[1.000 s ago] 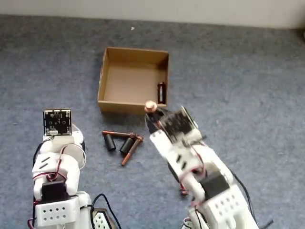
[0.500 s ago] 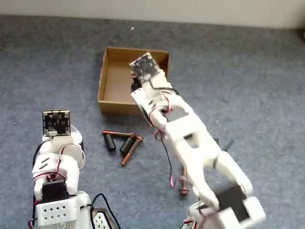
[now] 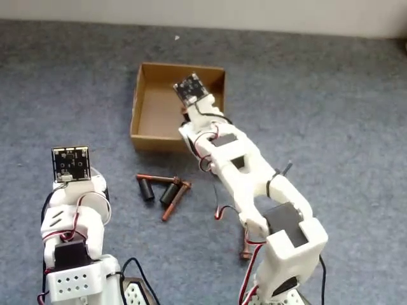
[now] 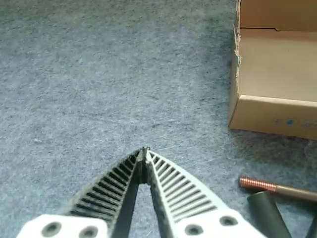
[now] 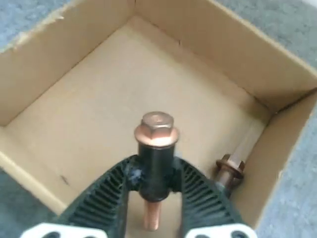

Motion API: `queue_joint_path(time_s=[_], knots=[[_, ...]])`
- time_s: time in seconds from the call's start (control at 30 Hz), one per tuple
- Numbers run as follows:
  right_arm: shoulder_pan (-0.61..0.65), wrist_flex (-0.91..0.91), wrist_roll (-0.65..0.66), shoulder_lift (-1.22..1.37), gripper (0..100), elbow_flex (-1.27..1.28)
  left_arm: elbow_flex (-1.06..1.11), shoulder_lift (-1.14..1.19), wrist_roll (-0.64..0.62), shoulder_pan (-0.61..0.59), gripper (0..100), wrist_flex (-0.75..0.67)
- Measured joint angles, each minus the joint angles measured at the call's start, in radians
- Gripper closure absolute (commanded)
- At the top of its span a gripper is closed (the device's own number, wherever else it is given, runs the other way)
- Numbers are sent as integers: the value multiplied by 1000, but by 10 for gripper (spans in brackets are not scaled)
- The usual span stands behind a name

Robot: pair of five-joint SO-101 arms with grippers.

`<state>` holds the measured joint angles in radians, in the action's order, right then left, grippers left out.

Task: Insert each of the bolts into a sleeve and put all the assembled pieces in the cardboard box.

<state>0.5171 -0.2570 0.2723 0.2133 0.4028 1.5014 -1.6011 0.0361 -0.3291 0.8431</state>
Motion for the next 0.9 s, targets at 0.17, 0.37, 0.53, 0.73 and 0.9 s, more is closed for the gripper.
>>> queue_joint_path(time_s=[0.17, 0.37, 0.53, 0.73, 0.9], knots=[[0, -120, -2, -2, 861, -51, 0, 0, 0, 0, 994, 0], [3, -390, 0, -58, 861, -186, 0, 0, 0, 0, 994, 0], [8, -658, 0, -264, 861, -252, 0, 0, 0, 0, 994, 0], [8, -875, 0, -473, 861, -230, 0, 0, 0, 0, 994, 0], [8, -907, 54, -496, 857, -101, 0, 0, 0, 0, 994, 0]])
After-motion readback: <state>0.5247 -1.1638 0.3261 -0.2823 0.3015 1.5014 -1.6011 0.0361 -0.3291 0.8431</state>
